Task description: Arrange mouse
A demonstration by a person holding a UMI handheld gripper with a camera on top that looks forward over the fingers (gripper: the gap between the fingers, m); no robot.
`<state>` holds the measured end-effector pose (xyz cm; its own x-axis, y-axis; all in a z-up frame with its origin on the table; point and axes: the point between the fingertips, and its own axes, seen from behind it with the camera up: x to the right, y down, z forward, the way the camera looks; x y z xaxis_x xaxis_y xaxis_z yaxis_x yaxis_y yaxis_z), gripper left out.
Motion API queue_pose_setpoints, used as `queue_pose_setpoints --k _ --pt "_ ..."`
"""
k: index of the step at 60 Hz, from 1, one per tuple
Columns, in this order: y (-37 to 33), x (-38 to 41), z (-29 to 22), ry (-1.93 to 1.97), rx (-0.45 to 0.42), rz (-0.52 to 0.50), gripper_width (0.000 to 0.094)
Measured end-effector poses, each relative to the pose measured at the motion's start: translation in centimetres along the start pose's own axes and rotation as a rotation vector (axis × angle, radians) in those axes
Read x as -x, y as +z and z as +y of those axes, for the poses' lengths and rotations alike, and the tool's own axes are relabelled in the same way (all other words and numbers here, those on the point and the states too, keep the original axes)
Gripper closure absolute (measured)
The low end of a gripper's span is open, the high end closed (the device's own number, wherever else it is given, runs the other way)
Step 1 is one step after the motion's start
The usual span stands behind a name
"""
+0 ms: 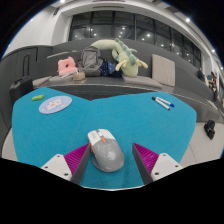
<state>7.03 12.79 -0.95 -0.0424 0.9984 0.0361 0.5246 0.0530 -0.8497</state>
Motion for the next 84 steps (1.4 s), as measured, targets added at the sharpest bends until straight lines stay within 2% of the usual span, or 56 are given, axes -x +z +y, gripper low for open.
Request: queue_pose_setpoints --k 13,24,28,31,39,43,48,58,65,73,80,84 --pt "4.0 -1.6 -2.0 0.023 0.019 0.055 0.0081" --pt "5.3 -2.3 -1.8 0.063 0.051 0.079 0.0083" --pt "5.4 -1.7 -1.5 0.087 0.051 0.056 0.0158" --pt "5.5 -0.5 -1.3 0.089 0.056 0.017 0.0464" --pt "5.4 -0.1 -2.0 0.069 0.045 0.01 0.0578" --pt "5.0 0.8 -2.6 0.05 0.034 -0.015 0.0581" --pt "4.0 2.4 -6.0 0.036 -0.028 -0.033 0.0582" --pt "2.7 10.7 -16.5 0.021 -0.164 -0.136 0.0581" --pt "4.5 17.6 -22.5 -0.033 -0.229 -0.157 0.0581" --pt "10.2 25.5 -23.5 -0.022 -0.187 -0.208 0.0582" --pt "16.0 29.4 -19.3 0.031 -0.04 -0.23 0.0583" --pt "18.4 29.7 -17.0 0.048 0.006 -0.205 0.0582"
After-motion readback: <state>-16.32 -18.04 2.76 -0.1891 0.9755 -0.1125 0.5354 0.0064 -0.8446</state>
